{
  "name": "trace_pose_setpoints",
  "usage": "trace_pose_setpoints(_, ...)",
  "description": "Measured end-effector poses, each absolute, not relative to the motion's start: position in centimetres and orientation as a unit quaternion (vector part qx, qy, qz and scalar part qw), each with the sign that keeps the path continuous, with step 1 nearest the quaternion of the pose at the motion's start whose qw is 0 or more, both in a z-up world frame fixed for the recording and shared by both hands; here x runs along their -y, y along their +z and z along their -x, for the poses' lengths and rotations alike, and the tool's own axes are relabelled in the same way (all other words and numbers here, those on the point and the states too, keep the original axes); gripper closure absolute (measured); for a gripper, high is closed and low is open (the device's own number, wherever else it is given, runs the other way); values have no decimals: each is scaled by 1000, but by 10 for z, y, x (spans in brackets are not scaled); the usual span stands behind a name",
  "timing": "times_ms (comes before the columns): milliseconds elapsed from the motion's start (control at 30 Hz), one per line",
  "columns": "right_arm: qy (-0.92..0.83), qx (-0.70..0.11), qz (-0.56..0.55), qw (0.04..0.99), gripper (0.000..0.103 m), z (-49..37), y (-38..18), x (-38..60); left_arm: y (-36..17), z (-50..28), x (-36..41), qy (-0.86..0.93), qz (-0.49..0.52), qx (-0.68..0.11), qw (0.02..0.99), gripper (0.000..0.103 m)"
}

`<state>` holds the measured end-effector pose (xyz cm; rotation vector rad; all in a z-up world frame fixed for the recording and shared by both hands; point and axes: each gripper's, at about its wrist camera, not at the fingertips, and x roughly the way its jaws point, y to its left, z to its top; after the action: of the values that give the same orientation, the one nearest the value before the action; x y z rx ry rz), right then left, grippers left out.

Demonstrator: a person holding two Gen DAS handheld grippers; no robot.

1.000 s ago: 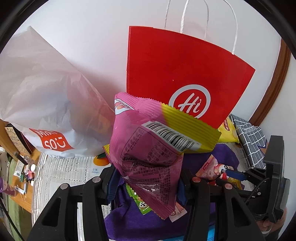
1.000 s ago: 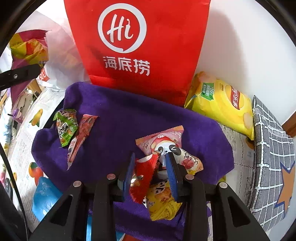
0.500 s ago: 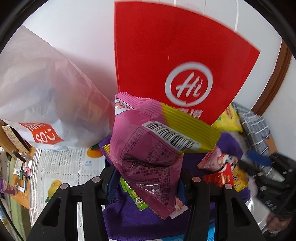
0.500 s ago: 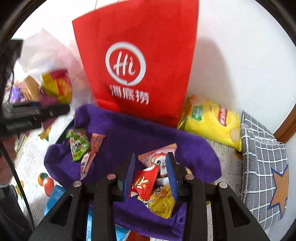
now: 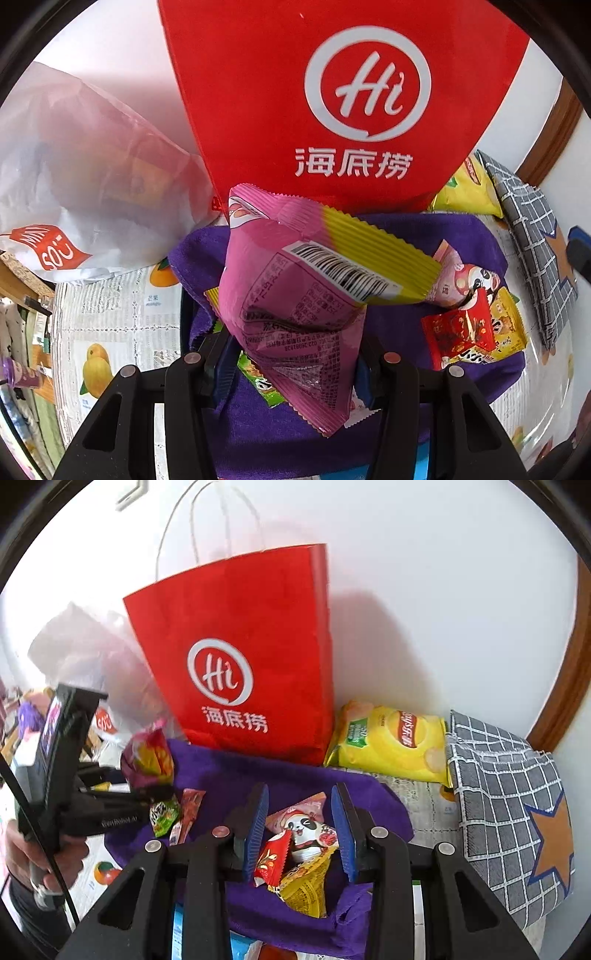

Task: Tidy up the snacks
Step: 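Open the right tool to drop the red packet while the left tool releases the pink bag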

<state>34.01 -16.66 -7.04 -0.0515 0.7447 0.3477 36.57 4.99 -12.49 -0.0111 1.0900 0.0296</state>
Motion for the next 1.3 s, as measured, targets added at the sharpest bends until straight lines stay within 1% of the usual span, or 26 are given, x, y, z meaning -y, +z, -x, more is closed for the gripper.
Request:
trace_pose_setpoints(167, 162, -361, 17, 918, 67, -341, -68, 172, -135, -369, -41, 34, -29, -527, 849, 54)
trace_pose_setpoints(400, 159, -365, 15, 917, 67, -343, -69, 173, -139, -369, -34, 28, -31, -535, 844, 52)
trace_pose_setpoints(500, 160, -368, 16, 916, 67, -345, -70, 173, -139, -371, -35, 25, -21, -538, 842, 48)
trace_pose_setpoints(567, 159, -370, 17, 915, 67, -345, -71, 172, -139, -371, -37, 22, -17, -538, 842, 43)
trace_pose_setpoints(600, 160, -370, 17, 915, 67, -344, -70, 171, -138, -371, -38, 20, -15, -539, 842, 43)
trace_pose_setpoints(800, 164, -368, 19, 915, 67, -342, -69, 168, -127, -367, -40, 12, -7, -523, 852, 42)
trace_pose_setpoints(867, 164, -365, 21, 916, 63, -340, -68, 166, -120, -363, -41, 9, 1, -516, 857, 42)
trace_pose_setpoints(1133, 172, -360, 21, 917, 56, -329, -59, 152, -93, -347, -53, -10, 32, -478, 878, 42)
trace_pose_setpoints(1200, 173, -348, 24, 921, 51, -323, -54, 148, -85, -343, -53, -15, 35, -465, 884, 42)
trace_pose_setpoints(1267, 173, -328, 25, 928, 43, -316, -48, 144, -76, -339, -54, -19, 39, -452, 891, 42)
trace_pose_setpoints(1300, 170, -320, 26, 932, 43, -313, -46, 143, -72, -336, -54, -23, 40, -445, 894, 42)
